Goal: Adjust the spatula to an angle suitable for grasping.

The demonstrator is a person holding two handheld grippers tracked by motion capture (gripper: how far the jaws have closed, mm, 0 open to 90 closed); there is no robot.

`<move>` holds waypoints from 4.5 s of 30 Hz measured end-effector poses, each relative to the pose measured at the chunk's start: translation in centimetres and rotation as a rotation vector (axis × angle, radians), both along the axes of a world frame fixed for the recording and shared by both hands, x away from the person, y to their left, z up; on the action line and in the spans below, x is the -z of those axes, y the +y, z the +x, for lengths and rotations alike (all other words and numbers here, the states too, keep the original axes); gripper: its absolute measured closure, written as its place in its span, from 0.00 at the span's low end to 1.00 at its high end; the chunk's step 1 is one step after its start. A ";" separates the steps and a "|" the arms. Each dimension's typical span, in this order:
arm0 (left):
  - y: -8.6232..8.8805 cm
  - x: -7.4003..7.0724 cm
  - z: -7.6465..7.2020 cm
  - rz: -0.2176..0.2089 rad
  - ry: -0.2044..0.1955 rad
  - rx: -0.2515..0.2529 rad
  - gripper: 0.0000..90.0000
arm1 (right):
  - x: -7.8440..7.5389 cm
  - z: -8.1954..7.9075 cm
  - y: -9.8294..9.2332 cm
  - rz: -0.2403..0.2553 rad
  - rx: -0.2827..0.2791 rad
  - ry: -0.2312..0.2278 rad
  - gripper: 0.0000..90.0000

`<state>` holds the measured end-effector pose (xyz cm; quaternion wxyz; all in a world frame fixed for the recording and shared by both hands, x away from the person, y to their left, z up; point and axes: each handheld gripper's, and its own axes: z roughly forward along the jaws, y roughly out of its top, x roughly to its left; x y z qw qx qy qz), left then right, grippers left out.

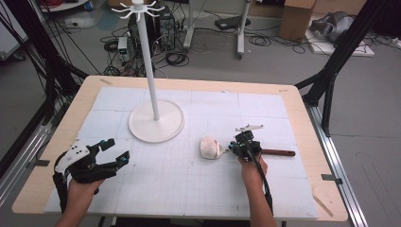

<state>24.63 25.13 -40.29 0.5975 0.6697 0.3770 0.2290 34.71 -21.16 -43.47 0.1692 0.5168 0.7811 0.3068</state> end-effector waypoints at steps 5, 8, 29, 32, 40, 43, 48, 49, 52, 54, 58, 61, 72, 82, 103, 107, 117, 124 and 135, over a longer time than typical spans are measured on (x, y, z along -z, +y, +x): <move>0.0 0.0 0.0 0.002 0.003 0.002 0.24 | -0.1 -0.1 0.0 0.007 -0.026 0.008 0.99; -0.1 0.0 0.0 0.002 0.002 0.003 0.24 | -0.1 -0.1 0.2 0.011 -0.052 0.015 0.99; 0.0 0.0 -0.1 0.004 0.005 0.002 0.24 | -0.8 -3.0 1.0 -0.007 -0.157 0.046 0.99; 0.0 0.0 0.0 0.005 0.003 0.001 0.24 | -0.8 -3.3 0.8 0.008 -0.152 0.050 0.99; 0.1 0.0 -0.1 0.005 0.003 -0.004 0.24 | -0.5 -4.6 0.2 0.058 -0.152 0.057 0.99; 0.0 0.0 -0.1 0.007 0.001 -0.001 0.25 | -0.5 -5.1 0.1 0.063 -0.157 0.060 0.99; 0.0 0.0 -0.1 0.004 0.001 -0.002 0.25 | -1.3 -5.8 -1.2 0.098 -0.153 -0.034 0.99; 0.0 0.0 -0.1 0.004 0.000 -0.003 0.25 | -1.7 -5.8 -2.1 0.120 -0.134 -0.075 0.99; 0.1 0.0 -0.1 0.007 0.000 -0.005 0.25 | -2.6 -5.8 -5.5 0.116 -0.056 -0.177 0.98; 0.1 0.0 -0.1 0.009 0.000 -0.005 0.25 | -2.7 -5.9 -8.1 0.107 0.021 -0.212 0.98; 0.1 0.0 -0.1 0.010 0.000 -0.013 0.25 | -2.4 -6.0 -12.5 0.061 0.161 -0.231 0.99; 0.0 0.0 -0.1 0.017 0.001 -0.018 0.25 | -2.3 -5.9 -15.0 0.015 0.214 -0.237 0.99; 0.2 0.0 -0.1 0.034 0.000 -0.033 0.25 | -0.5 -5.2 -19.7 -0.034 0.284 -0.182 0.99; 0.4 0.1 -0.1 0.052 0.002 -0.049 0.25 | 0.3 -4.2 -20.5 -0.036 0.217 -0.167 0.99; 0.3 0.4 -0.1 0.058 0.019 -0.062 0.25 | 0.9 -4.0 -18.6 -0.034 0.049 -0.131 0.99; 0.3 0.4 0.0 0.058 0.018 -0.066 0.25 | 1.0 -4.1 -18.1 -0.024 0.019 -0.132 0.99; 0.0 0.4 0.1 0.065 0.020 -0.057 0.25 | 0.9 -4.2 -15.2 -0.024 -0.065 -0.129 0.99; 0.0 0.4 0.1 0.063 0.020 -0.057 0.25 | 0.6 -4.1 -12.6 -0.037 -0.121 -0.121 0.99; 0.3 0.3 0.0 0.060 0.014 -0.065 0.25 | -0.5 -4.6 -11.6 -0.035 -0.029 -0.158 0.99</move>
